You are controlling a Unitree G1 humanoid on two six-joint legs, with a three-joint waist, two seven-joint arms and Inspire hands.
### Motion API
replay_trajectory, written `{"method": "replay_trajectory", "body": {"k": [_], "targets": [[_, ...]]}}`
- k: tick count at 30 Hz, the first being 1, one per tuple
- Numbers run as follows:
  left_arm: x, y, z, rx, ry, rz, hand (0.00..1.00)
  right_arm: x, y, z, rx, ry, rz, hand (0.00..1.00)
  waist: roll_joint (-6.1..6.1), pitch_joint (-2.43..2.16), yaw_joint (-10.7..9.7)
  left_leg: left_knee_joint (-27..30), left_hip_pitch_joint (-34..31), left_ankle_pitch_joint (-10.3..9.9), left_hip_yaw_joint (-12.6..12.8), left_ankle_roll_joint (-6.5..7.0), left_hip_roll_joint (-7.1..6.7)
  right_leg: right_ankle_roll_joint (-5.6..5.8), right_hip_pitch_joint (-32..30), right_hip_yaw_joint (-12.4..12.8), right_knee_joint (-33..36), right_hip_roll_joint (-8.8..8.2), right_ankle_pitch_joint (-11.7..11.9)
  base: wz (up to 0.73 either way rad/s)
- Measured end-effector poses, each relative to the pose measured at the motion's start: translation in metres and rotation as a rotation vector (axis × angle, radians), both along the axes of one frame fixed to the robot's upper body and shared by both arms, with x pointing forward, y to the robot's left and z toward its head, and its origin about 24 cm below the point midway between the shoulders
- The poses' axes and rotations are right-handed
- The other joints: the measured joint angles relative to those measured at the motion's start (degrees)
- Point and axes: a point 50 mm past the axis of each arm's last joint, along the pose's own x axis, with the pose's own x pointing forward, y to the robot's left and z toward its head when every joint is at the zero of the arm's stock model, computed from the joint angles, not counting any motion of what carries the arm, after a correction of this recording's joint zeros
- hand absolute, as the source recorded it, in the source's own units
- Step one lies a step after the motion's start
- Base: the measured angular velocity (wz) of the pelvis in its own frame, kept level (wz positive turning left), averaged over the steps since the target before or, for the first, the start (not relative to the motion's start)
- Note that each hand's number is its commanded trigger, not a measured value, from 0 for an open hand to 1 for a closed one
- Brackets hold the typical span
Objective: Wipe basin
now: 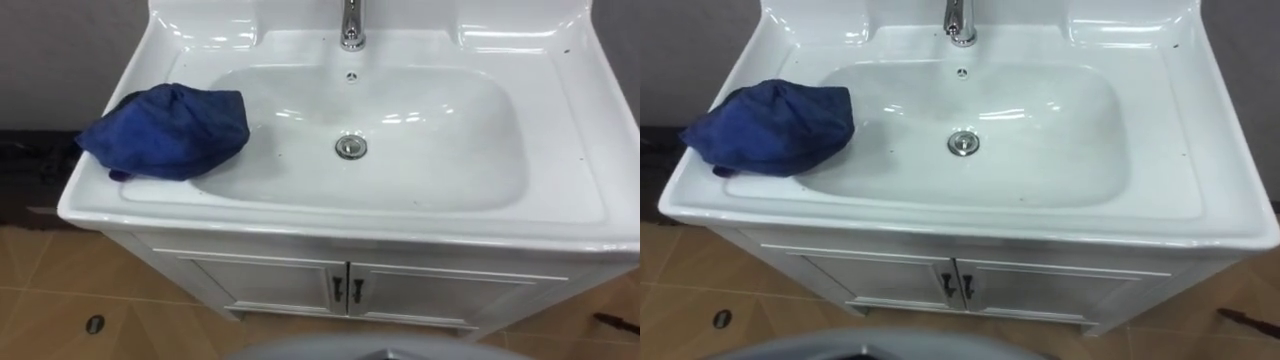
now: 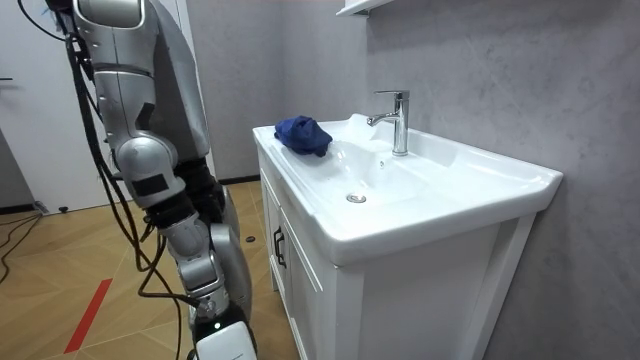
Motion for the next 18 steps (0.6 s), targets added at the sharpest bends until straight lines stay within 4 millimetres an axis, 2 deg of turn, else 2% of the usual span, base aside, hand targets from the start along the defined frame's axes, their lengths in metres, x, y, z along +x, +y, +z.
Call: {"method": "replay_trajectory", "body": {"k": [2, 6, 9, 11, 14, 18], "targets": [[-0.012, -0.01, -0.006, -0.074, 0.08, -0.109, 0.0, 0.0, 0.001, -0.001, 0.007, 0.009, 0.006, 0.0, -0.06, 0.0, -0.2, 0.3, 0.0, -0.1, 0.1, -0.02, 0.03, 0.01, 0.0, -0.1, 0.1, 0.0, -0.2, 0.0], [-0.018, -0.021, -0.013, -0.193, 0.177, -0.301, 0.0, -0.002, 0.003, -0.002, 0.03, 0.038, 0.028, 0.0, -0.17, 0.01, -0.5, 0.3, 0.0, -0.2, 0.2, 0.0, 0.03, 0.04, 0.2, -0.2, 0.0, -0.01, -0.2, 0.0], [-0.014, -0.027, -0.019, -0.293, 0.216, -0.451, 0.0, 0.001, 0.005, -0.003, 0.056, 0.053, 0.047, 0.0, -0.55, 0.1, -1.1, 0.3, 0.0, -0.2, 0.0, 0.0, 0.0, 0.06, 0.2, -0.3, 0.0, -0.09, -0.4, 0.04], [-0.005, -0.031, -0.023, -0.357, 0.224, -0.56, 0.0, -0.003, 0.008, -0.004, 0.082, 0.078, 0.055, 0.0, -1.39, 0.2, -1.5, 0.4, 0.0, -0.2, -0.2, 0.01, -0.04, 0.03, 0.4, -0.9, 0.2, -0.31, -0.7, 0.09], [0.005, -0.034, -0.026, -0.414, 0.216, -0.627, 0.0, -0.005, 0.009, -0.004, 0.098, 0.098, 0.056, 0.0, -2.21, 0.45, -1.6, 0.4, 0.0, -0.2, -0.2, 0.0, -0.02, 0.02, 0.3, -0.9, 0.1, -0.25, -0.7, -0.01], [0.015, -0.036, -0.029, -0.472, 0.219, -0.699, 0.0, -0.006, 0.012, -0.005, 0.125, 0.124, 0.072, 0.0, -2.4, 0.43, -2.2, 0.4, -0.1, -0.4, 0.0, 0.01, -0.02, 0.05, 0.2, -0.8, 0.0, -0.2, -0.7, -0.02]]}}
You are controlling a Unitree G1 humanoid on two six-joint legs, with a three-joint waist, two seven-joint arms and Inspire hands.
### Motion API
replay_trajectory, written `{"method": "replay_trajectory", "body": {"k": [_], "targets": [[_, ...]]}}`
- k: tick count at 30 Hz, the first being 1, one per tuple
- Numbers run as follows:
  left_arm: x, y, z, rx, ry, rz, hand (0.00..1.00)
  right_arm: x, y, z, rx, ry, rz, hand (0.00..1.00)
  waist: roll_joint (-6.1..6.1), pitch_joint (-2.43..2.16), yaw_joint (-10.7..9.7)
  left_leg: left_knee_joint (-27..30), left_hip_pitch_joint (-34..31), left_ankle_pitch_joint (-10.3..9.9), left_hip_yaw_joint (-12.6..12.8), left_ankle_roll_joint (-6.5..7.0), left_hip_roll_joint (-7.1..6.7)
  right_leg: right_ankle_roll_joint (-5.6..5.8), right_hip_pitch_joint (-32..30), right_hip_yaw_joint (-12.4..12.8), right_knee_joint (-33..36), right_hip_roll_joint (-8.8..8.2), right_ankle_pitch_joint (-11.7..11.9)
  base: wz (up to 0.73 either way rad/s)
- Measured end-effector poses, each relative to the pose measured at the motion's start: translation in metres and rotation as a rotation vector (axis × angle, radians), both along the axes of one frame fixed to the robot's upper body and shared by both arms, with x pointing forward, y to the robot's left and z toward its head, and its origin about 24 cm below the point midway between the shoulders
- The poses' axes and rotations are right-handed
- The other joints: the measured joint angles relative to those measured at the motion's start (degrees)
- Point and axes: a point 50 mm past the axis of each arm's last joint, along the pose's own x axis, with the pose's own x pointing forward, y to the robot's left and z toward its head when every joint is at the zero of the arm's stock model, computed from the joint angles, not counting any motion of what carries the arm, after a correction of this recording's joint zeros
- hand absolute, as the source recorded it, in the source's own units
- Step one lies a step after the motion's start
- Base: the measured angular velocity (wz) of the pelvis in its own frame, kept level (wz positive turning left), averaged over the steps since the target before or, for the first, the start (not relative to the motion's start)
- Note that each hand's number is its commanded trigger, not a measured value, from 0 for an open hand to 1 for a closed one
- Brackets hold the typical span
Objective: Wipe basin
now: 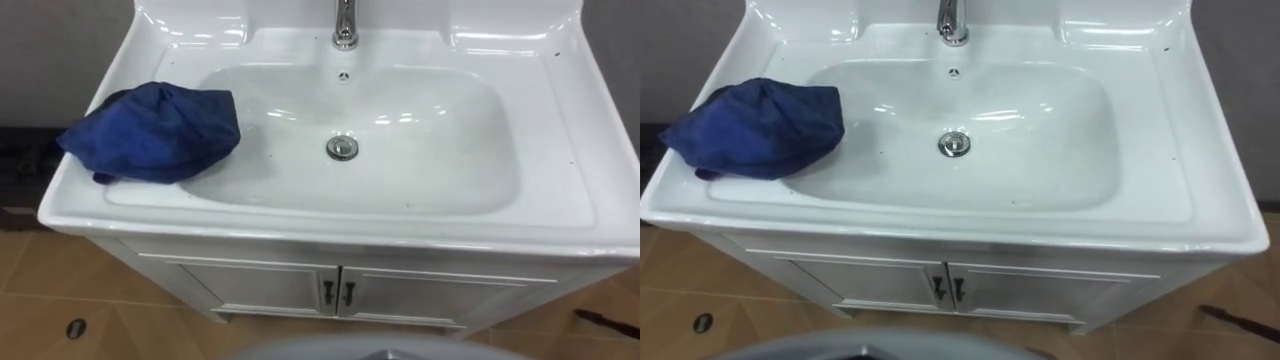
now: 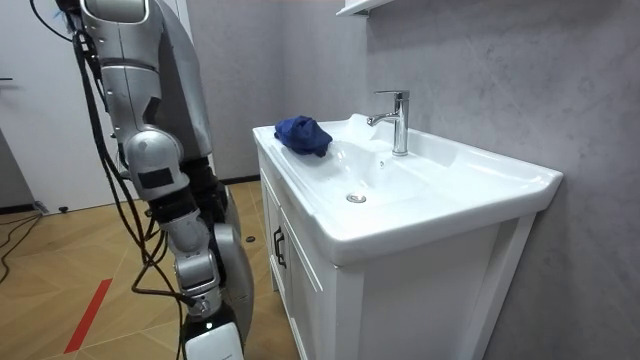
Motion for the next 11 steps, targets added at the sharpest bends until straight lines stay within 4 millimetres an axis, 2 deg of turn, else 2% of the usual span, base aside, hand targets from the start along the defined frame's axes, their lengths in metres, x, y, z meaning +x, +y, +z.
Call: {"method": "replay_trajectory", "body": {"k": [8, 11], "targets": [[0.011, -0.004, -0.003, -0.095, 0.013, -0.111, 0.0, 0.0, 0.011, -0.003, 0.062, 0.031, 0.044, 0.0, -0.07, -0.01, -0.3, 0.2, 0.2, 0.0, 0.5, -0.05, 0.0, 0.1, 0.0, 1.1, 0.0, 0.16, -0.2, -0.04], [0.014, -0.005, -0.003, -0.11, 0.014, -0.147, 0.0, 0.001, 0.014, -0.004, 0.076, 0.033, 0.042, 0.0, -0.37, 0.14, -0.7, 0.4, 0.2, 0.0, 0.5, -0.05, -0.05, 0.19, -0.1, 1.2, 0.1, 0.1, -0.4, 0.0]]}}
